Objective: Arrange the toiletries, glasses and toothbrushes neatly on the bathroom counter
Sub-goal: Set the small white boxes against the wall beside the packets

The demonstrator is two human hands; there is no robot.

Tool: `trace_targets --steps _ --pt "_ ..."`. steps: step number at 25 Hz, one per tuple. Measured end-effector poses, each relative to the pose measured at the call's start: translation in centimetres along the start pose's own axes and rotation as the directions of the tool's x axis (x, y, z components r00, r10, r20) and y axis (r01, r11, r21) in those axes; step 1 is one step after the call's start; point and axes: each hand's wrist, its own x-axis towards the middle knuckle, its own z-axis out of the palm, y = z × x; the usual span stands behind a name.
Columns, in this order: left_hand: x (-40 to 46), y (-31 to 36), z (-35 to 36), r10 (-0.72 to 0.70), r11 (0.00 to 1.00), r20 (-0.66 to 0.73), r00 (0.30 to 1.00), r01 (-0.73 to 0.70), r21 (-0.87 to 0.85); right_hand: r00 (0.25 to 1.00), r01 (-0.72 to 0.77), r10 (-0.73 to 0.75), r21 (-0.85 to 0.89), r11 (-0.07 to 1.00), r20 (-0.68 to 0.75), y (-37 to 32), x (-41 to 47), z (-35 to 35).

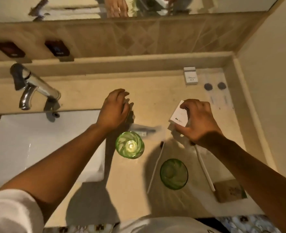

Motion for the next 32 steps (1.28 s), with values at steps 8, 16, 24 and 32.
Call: trace_targets --steps 8,16,24,32 --pt "10.3 0.7 6.0 0.15 0.982 0.223 0.963 -0.172 0.083 0.998 -0.066 0.065 0.048 0.997 0.016 5.1 7.2 3.0" --pt "11.7 -0.1 12.7 0.05 0.99 0.101 0.994 -0.063 0.126 0.985 0.143 -0.12 -0.204 0.969 0.124 6.7 14.3 4.5" --pt "11.8 -0.6 13.1 0.052 0.988 0.087 0.995 -0.064 0.141 0.994 0.079 -0.052 -0.309 0.948 0.092 6.6 16.3 5.0" --pt "11.8 -0.9 13.7 0.056 0.988 0.035 0.998 -0.061 0.141 0.997 -0.075 0.073 -0.073 0.994 -0.035 7.5 15.6 5.5"
